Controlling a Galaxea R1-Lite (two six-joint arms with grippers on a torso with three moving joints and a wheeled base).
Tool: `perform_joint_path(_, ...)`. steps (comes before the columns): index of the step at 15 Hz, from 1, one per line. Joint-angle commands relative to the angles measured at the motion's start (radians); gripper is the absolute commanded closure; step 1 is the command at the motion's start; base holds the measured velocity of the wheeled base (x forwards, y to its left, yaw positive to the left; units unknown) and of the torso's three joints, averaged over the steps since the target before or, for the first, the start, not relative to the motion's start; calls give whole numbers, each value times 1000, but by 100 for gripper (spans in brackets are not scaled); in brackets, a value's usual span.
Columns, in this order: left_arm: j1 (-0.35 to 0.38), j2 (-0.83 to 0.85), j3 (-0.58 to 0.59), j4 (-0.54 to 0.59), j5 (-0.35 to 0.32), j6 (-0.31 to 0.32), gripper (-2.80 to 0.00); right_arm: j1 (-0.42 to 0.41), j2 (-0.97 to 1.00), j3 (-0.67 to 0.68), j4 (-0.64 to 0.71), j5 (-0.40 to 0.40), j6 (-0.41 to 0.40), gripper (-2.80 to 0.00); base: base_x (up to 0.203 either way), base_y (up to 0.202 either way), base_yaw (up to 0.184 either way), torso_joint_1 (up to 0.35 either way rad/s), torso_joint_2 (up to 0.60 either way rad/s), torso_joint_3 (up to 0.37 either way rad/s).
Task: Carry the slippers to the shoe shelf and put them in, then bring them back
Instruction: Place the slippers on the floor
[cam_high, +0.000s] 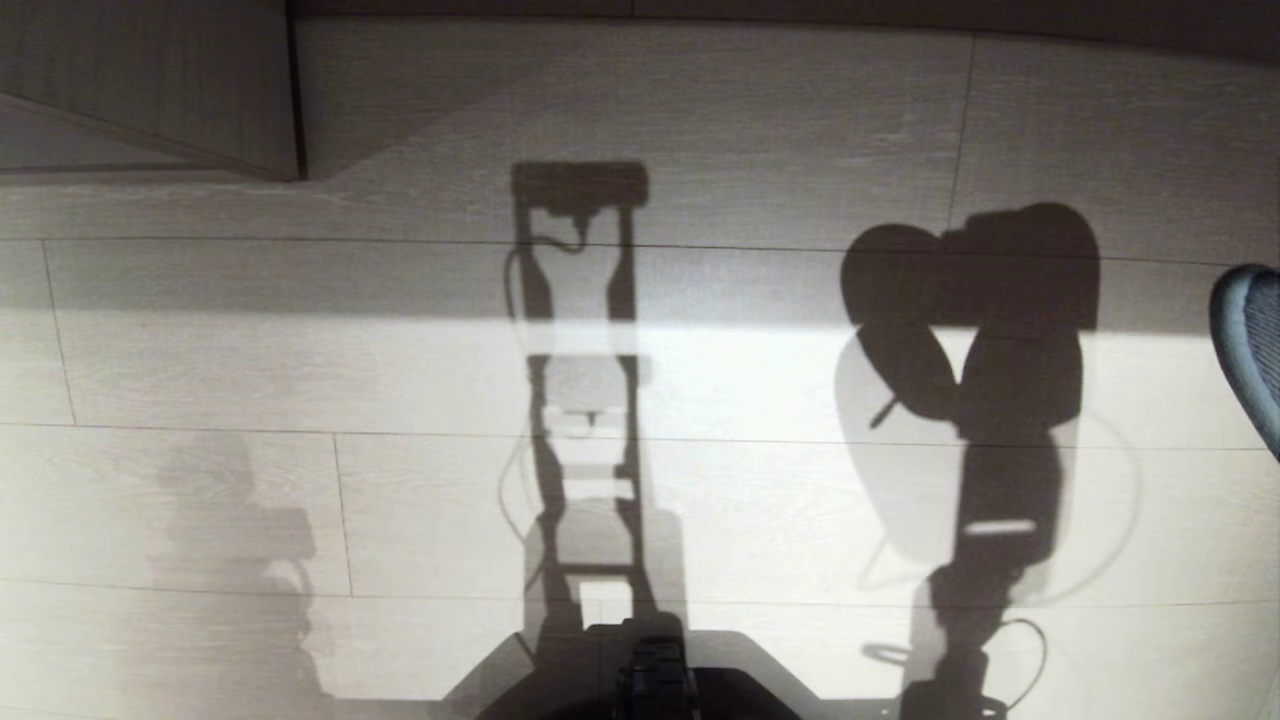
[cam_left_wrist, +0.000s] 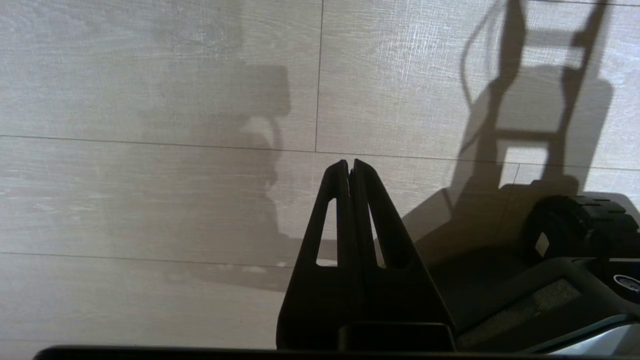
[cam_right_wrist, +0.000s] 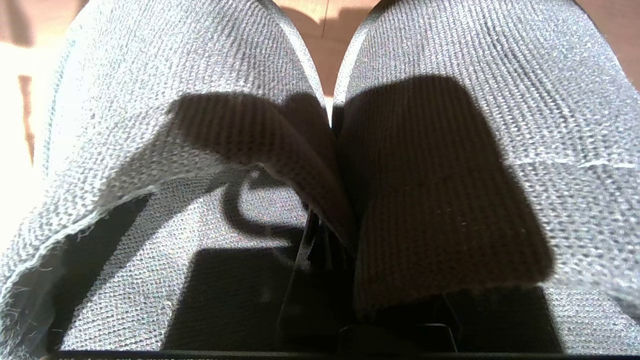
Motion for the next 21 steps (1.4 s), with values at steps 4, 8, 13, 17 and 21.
perform_joint_path(4, 0, 0, 0, -1, 0, -1, 0, -24, 433, 49, -421, -25, -13, 0, 0, 0, 0, 0, 0, 0)
perform_joint_path(8, 0, 0, 0, -1, 0, -1, 0, -91, 744, 83, -872, -34, -8, 0, 0, 0, 0, 0, 0, 0)
perform_joint_path(13, 0, 0, 0, -1, 0, -1, 0, -154, 1043, 61, -1385, -36, -6, 0, 0, 0, 0, 0, 0, 0)
perform_joint_path(17, 0, 1, 0, -1, 0, -1, 0, -185, 1183, -106, -1462, -37, 14, 0, 0, 0, 0, 0, 0, 0)
perform_joint_path(21, 0, 1, 0, -1, 0, -1, 0, -197, 1329, -310, -1482, -37, 33, 0, 0, 0, 0, 0, 0, 0)
